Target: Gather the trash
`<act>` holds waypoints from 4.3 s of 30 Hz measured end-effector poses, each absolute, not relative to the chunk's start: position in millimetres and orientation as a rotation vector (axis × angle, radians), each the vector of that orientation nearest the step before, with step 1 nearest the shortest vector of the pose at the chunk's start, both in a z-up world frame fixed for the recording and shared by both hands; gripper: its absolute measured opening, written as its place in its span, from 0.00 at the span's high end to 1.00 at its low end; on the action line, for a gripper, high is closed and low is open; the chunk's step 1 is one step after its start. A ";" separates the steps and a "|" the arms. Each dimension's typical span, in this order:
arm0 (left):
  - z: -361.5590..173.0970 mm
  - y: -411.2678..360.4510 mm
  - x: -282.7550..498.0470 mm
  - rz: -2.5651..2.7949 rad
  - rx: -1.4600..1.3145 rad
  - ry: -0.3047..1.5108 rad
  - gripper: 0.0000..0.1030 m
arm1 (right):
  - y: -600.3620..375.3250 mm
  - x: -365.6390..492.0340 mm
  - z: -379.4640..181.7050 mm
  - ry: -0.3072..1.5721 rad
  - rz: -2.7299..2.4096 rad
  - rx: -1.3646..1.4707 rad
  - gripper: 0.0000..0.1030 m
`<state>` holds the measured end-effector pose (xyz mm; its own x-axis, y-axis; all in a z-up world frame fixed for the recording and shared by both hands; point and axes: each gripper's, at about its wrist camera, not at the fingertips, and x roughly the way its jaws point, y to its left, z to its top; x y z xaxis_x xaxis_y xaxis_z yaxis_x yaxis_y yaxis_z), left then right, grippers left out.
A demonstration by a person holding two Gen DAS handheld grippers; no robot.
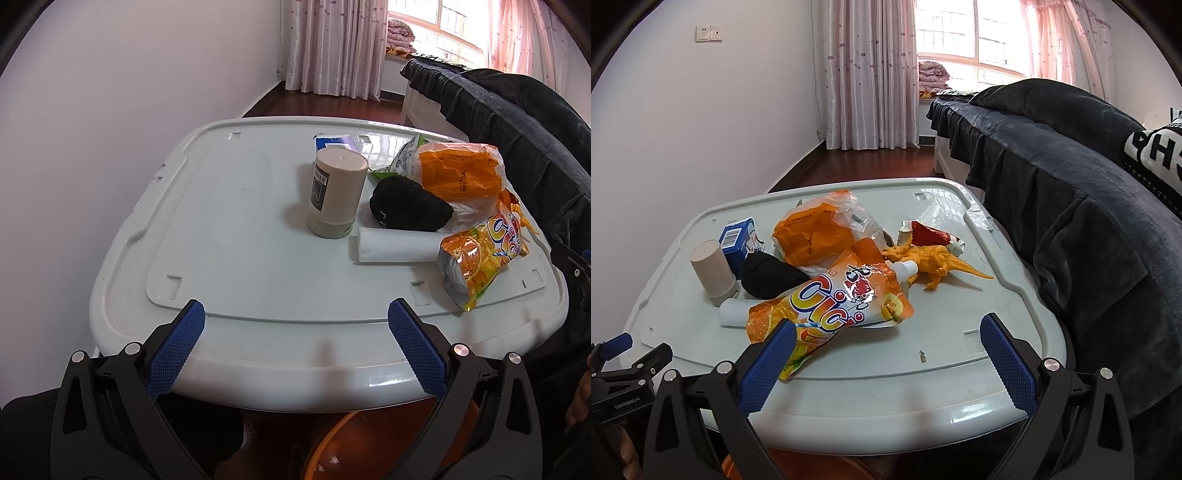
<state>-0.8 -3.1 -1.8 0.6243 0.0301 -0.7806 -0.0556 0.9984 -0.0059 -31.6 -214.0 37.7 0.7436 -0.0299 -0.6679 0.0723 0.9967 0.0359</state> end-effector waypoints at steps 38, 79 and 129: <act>1.3 0.6 -0.5 0.080 -0.018 0.891 0.05 | -205.7 -24.8 29.8 0.805 -0.059 0.147 0.05; -0.5 12.0 0.9 0.089 -0.063 0.920 0.05 | -190.2 61.9 -14.7 0.950 -0.186 0.638 0.08; -35.3 -92.2 90.7 -0.779 0.433 1.001 0.06 | -300.0 -0.3 34.7 0.839 0.078 0.412 0.50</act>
<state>90.7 -92.2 -35.3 0.3087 -0.3793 -0.8723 0.7521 0.6587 -0.0203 -0.3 -300.0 34.7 0.6705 0.2277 -0.7061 0.0936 0.9182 0.3850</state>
